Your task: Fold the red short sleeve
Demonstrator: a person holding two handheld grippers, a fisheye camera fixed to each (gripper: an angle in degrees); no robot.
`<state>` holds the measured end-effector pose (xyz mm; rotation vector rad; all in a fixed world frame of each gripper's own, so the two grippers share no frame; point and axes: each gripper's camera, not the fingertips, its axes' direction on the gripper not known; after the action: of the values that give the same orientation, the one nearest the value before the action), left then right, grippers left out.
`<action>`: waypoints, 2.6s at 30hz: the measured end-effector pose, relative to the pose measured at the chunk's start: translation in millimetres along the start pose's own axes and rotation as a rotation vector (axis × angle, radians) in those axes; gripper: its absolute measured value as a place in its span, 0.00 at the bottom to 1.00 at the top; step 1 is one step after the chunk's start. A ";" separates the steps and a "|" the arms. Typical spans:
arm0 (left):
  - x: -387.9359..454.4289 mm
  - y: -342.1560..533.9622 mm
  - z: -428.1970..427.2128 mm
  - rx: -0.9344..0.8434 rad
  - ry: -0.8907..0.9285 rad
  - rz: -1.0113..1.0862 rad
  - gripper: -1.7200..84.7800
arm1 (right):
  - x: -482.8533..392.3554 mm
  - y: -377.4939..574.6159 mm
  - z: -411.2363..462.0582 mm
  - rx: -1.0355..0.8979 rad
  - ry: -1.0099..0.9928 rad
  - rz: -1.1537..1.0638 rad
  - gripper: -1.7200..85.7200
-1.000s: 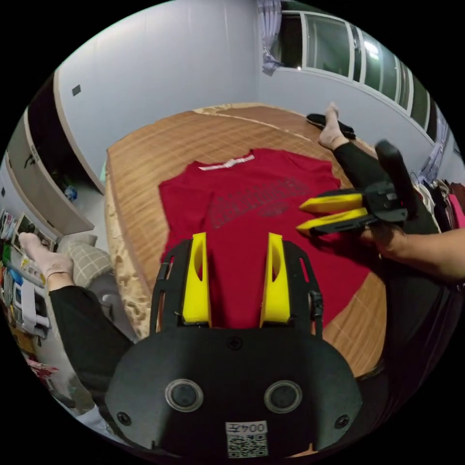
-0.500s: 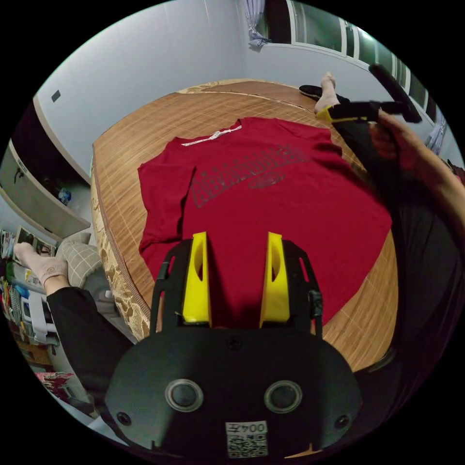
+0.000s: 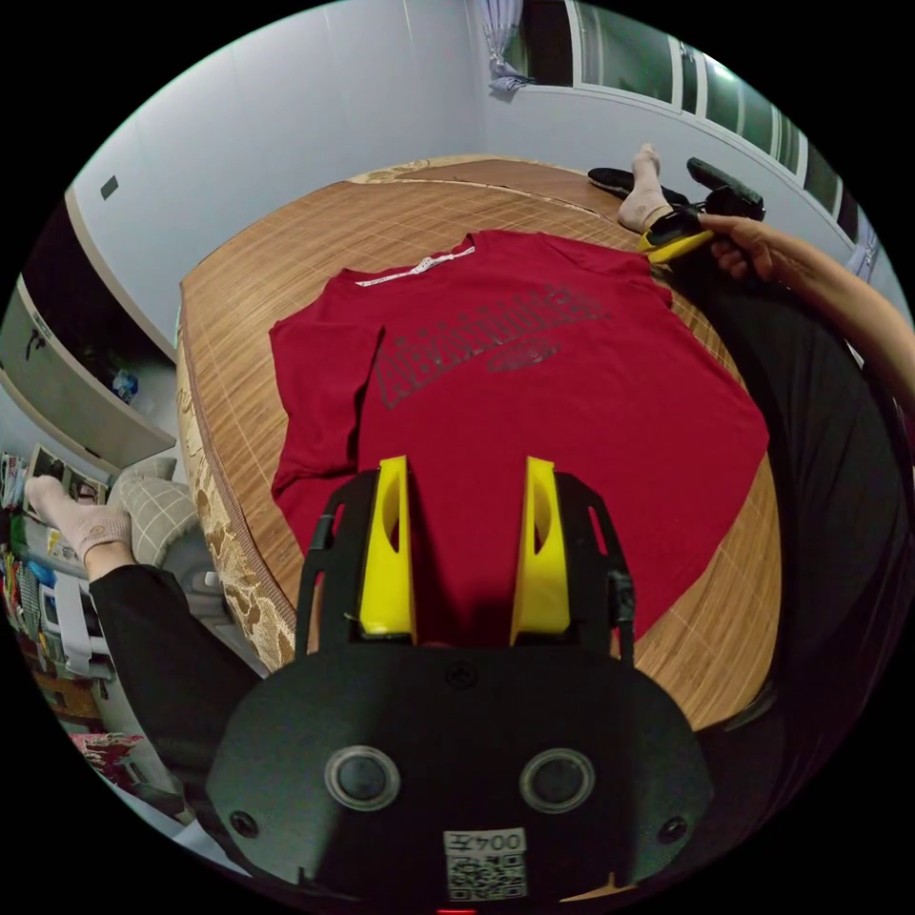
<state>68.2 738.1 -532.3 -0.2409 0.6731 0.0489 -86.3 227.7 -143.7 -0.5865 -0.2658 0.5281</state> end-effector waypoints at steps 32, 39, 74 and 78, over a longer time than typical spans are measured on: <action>4.9 -40.7 29.0 0.001 0.015 -0.007 0.20 | -148.0 102.1 36.7 0.046 -0.215 -0.418 0.03; -0.7 -58.9 37.5 0.000 0.017 -0.008 0.20 | -179.8 163.2 78.9 0.151 -0.148 -0.555 0.13; -37.8 -307.5 150.7 -0.036 0.557 -0.256 0.09 | -280.0 330.4 224.2 0.199 0.218 -0.939 0.09; -26.5 -330.3 144.9 0.007 0.426 -0.193 0.05 | -275.6 328.7 226.1 0.192 0.198 -0.926 0.09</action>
<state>176.5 452.5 -338.6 -0.3120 1.0699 -0.1948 -532.9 413.1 -179.6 -0.2731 -0.2645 -0.3956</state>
